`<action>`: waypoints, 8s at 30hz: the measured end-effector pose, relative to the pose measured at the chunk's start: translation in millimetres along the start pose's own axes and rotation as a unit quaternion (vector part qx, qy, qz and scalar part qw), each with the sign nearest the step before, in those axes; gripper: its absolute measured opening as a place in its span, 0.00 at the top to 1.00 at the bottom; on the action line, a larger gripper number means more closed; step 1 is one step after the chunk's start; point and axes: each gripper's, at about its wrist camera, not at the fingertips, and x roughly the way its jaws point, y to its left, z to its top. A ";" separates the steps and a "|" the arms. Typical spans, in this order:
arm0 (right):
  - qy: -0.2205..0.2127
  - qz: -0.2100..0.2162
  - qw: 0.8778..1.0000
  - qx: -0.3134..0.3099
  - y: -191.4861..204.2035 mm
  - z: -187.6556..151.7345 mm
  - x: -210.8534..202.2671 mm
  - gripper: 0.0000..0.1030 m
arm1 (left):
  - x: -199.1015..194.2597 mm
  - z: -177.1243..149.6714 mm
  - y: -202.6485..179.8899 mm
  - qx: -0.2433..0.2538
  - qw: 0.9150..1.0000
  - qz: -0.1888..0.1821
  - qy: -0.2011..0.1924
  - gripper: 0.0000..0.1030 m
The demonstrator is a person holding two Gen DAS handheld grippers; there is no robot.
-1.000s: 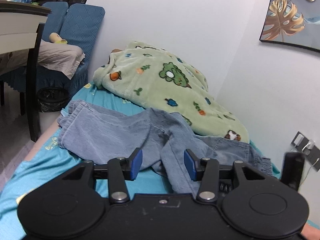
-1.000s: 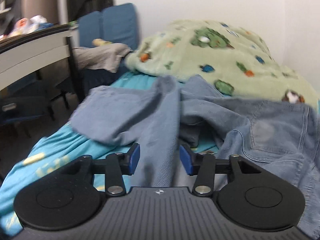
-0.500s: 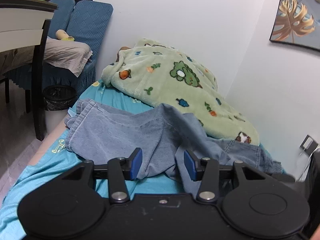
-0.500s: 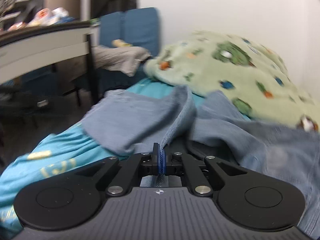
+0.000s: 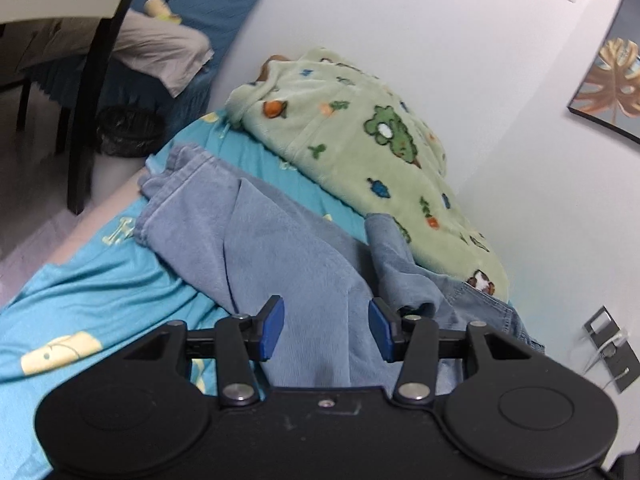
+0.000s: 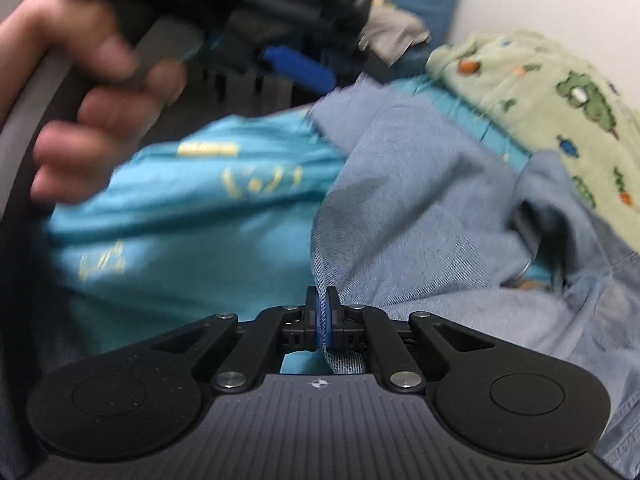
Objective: Fold clothes
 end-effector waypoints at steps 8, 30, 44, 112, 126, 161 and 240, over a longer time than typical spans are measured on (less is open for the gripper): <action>0.075 0.006 0.996 0.041 -2.9 -17.7 -9.2 0.98 | 8.8 4.1 14.8 -0.033 0.999 0.022 0.007 0.57; -0.071 -0.001 0.994 0.084 -14.1 26.0 10.5 0.40 | 2.7 22.5 17.0 -0.042 0.998 0.048 -0.023 0.55; -0.018 -0.092 0.979 0.179 -50.1 81.7 99.6 0.85 | 0.3 38.5 61.1 -0.109 0.993 0.024 -0.033 0.54; -0.022 0.004 0.963 0.270 -50.5 -5.3 12.9 0.91 | 98.3 31.8 125.9 -0.238 0.970 0.029 0.023 0.93; -0.088 0.047 0.961 0.256 -39.4 8.2 -0.3 0.74 | -57.0 98.1 113.2 -0.208 0.965 0.045 -0.152 0.99; -0.122 -0.040 0.935 0.330 -80.7 -4.0 -41.1 0.67 | -119.8 78.5 137.9 -0.100 0.967 0.219 -0.084 0.46; -0.130 -0.107 0.607 0.777 -172.0 -167.4 -53.6 0.39 | 4.7 -23.2 -26.7 0.149 0.984 0.094 0.027 0.35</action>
